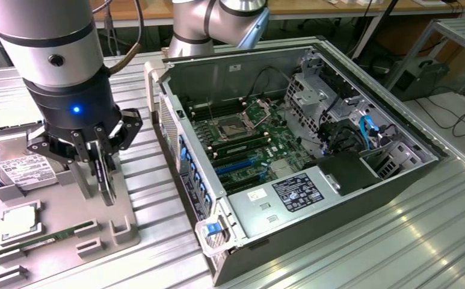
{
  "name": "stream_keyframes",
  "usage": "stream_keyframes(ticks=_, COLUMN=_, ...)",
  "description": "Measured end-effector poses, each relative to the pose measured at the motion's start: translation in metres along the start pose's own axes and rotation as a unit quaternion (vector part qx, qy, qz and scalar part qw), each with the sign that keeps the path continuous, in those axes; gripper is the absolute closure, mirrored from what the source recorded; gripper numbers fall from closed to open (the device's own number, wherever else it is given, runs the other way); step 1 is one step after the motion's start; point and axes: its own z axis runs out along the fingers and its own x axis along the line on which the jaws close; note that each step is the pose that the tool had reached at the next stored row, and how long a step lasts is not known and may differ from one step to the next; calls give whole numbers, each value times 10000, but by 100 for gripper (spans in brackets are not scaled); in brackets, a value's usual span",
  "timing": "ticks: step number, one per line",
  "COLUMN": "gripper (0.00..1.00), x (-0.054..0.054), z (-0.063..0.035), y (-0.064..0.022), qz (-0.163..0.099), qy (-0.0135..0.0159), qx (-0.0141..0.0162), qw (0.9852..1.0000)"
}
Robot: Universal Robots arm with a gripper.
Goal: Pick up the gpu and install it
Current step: 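Pick up the gpu and move the gpu toward the slot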
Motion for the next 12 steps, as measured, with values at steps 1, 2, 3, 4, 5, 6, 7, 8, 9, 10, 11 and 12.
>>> stream_keyframes(ticks=1, gripper=72, x=0, z=-15, y=0, qz=0, qy=0, qx=0, qw=10000)
stream_keyframes(ticks=2, gripper=72, x=0, z=-36, y=1, qz=0, qy=0, qx=0, qw=10000)
stream_keyframes(ticks=3, gripper=72, x=0, z=-51, y=1, qz=0, qy=0, qx=0, qw=10000)
stream_keyframes(ticks=4, gripper=72, x=-1, z=-67, y=1, qz=0, qy=0, qx=0, qw=10000)
stream_keyframes(ticks=5, gripper=72, x=-1, z=-83, y=1, qz=0, qy=0, qx=0, qw=10000)
stream_keyframes(ticks=6, gripper=72, x=-1, z=-106, y=2, qz=0, qy=0, qx=0, qw=10000)
stream_keyframes(ticks=7, gripper=72, x=-1, z=-122, y=2, qz=0, qy=0, qx=0, qw=10000)
stream_keyframes(ticks=8, gripper=72, x=-2, z=-140, y=2, qz=0, qy=0, qx=0, qw=10000)
stream_keyframes(ticks=9, gripper=72, x=-2, z=-157, y=3, qz=0, qy=0, qx=0, qw=10000)
stream_keyframes(ticks=10, gripper=72, x=-2, z=-174, y=3, qz=0, qy=0, qx=0, qw=10000)
stream_keyframes(ticks=11, gripper=72, x=-2, z=-196, y=3, qz=0, qy=0, qx=0, qw=10000)
stream_keyframes(ticks=12, gripper=72, x=-2, z=-215, y=4, qz=0, qy=0, qx=0, qw=10000)
